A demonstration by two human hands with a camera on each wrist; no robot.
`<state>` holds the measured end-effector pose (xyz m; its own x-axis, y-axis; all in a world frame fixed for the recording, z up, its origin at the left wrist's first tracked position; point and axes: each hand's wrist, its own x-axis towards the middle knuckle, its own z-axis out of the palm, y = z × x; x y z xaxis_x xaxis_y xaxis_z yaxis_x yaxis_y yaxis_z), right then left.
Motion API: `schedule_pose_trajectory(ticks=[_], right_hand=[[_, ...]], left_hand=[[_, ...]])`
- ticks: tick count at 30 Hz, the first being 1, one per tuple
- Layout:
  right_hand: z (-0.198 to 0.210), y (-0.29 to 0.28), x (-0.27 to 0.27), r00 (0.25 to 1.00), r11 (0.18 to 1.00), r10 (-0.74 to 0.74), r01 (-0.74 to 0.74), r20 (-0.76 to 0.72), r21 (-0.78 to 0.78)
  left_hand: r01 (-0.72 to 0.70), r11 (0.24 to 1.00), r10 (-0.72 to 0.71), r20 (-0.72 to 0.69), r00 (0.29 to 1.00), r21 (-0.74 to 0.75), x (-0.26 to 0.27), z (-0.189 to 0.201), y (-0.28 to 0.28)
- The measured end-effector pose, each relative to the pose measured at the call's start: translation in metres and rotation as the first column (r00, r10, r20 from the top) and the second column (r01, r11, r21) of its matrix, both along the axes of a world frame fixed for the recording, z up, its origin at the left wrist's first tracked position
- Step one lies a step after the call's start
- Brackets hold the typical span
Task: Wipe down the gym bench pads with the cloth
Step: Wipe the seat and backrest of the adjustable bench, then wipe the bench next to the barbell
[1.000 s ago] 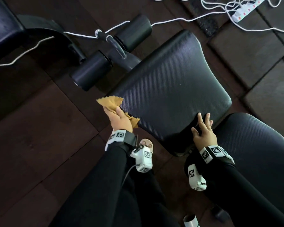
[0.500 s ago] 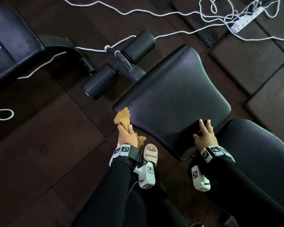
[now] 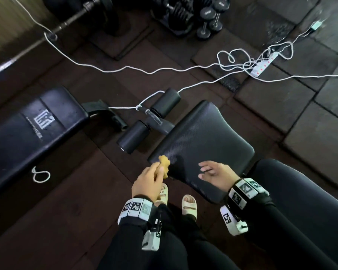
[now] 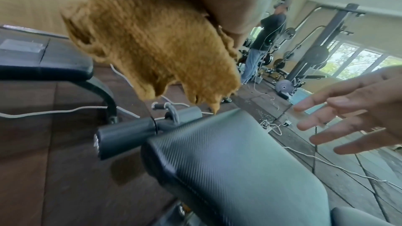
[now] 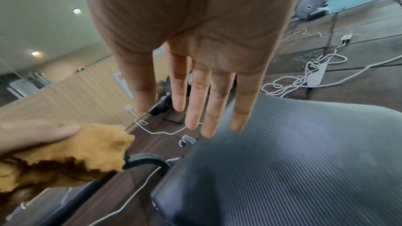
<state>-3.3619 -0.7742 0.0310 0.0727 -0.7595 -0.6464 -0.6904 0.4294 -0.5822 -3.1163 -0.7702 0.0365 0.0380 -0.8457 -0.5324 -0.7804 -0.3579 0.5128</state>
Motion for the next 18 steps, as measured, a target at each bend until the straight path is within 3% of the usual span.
schedule_pose_trajectory(ticks=[7, 18], right_hand=[[0.060, 0.010, 0.005, 0.996, 0.998, -0.024, 0.030, 0.090, -0.064], [0.101, 0.014, 0.002, 0.985, 0.984, -0.014, 0.045, 0.173, -0.174]], left_hand=[[0.122, 0.989, -0.121, 0.015, 0.993, -0.088, 0.001, 0.057, 0.001], [0.153, 0.980, -0.148, 0.047, 0.988, -0.126, 0.007, 0.100, -0.002]])
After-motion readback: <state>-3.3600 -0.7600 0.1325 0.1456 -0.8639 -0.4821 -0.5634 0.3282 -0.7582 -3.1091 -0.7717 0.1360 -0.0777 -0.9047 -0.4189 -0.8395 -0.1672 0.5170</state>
